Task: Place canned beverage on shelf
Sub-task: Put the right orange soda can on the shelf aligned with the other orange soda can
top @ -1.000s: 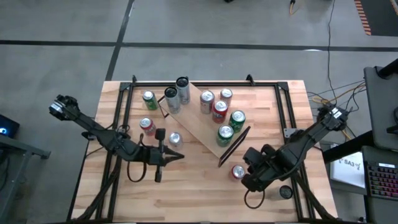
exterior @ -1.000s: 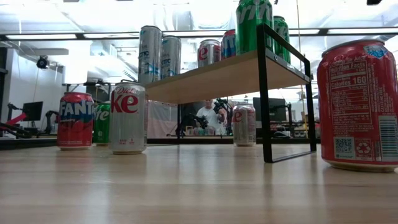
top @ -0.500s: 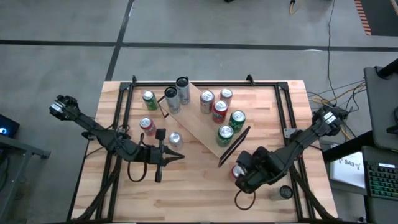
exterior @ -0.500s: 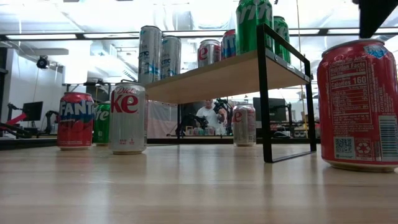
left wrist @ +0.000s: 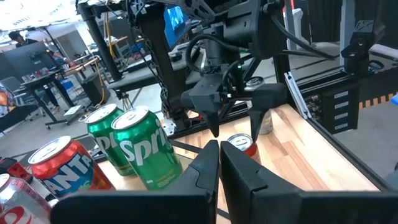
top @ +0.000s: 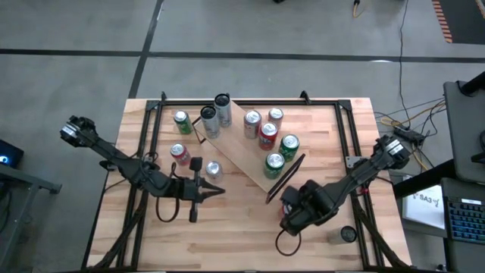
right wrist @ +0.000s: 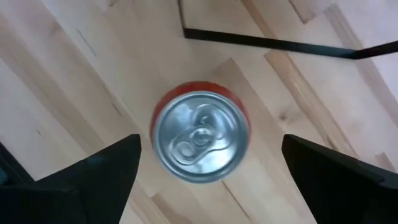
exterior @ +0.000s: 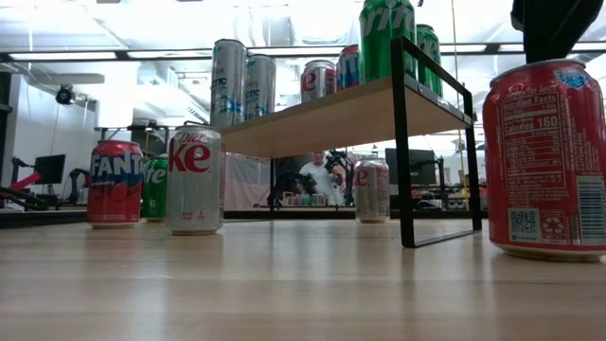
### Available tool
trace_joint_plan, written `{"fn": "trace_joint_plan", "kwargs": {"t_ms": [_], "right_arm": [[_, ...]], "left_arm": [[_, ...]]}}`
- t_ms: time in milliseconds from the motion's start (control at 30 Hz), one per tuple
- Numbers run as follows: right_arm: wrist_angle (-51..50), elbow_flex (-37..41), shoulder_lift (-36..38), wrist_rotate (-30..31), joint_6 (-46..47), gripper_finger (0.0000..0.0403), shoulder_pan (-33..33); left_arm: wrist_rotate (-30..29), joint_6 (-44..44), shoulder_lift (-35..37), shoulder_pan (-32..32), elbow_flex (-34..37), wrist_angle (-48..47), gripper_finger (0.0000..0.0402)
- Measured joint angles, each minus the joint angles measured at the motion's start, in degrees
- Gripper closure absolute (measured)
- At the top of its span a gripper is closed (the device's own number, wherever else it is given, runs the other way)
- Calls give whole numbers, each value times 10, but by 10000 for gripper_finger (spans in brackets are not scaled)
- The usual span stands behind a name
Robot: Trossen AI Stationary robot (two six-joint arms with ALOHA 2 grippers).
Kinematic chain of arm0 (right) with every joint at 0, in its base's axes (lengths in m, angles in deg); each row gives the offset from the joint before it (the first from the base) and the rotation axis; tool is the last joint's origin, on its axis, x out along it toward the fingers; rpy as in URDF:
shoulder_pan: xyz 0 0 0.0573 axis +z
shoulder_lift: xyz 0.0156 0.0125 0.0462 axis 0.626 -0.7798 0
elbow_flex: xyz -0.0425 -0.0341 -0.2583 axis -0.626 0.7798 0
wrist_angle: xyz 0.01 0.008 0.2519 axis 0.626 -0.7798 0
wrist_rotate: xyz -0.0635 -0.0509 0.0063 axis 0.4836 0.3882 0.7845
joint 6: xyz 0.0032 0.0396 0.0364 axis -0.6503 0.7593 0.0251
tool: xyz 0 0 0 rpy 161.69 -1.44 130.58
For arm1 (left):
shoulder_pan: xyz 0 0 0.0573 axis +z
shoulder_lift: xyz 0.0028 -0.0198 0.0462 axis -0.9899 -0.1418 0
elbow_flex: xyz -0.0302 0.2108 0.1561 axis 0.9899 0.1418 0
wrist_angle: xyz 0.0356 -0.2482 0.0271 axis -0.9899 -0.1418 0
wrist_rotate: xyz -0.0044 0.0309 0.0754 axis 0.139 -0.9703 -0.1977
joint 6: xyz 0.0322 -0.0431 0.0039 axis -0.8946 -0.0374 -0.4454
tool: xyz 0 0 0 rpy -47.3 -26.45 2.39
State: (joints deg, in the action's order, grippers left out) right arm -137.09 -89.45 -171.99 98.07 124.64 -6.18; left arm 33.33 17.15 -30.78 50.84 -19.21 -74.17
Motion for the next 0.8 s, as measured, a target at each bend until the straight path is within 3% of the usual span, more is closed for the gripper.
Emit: {"fn": "trace_joint_plan", "kwargs": {"t_ms": [433, 800], "right_arm": [[7, 0, -27, 0, -2, 23, -7], [20, 0, -88, -27, -64, 23, -17]], "left_arm": [[0, 0, -4, 0, 0, 1, 401], [0, 0, -5, 0, 0, 3, 401]]}}
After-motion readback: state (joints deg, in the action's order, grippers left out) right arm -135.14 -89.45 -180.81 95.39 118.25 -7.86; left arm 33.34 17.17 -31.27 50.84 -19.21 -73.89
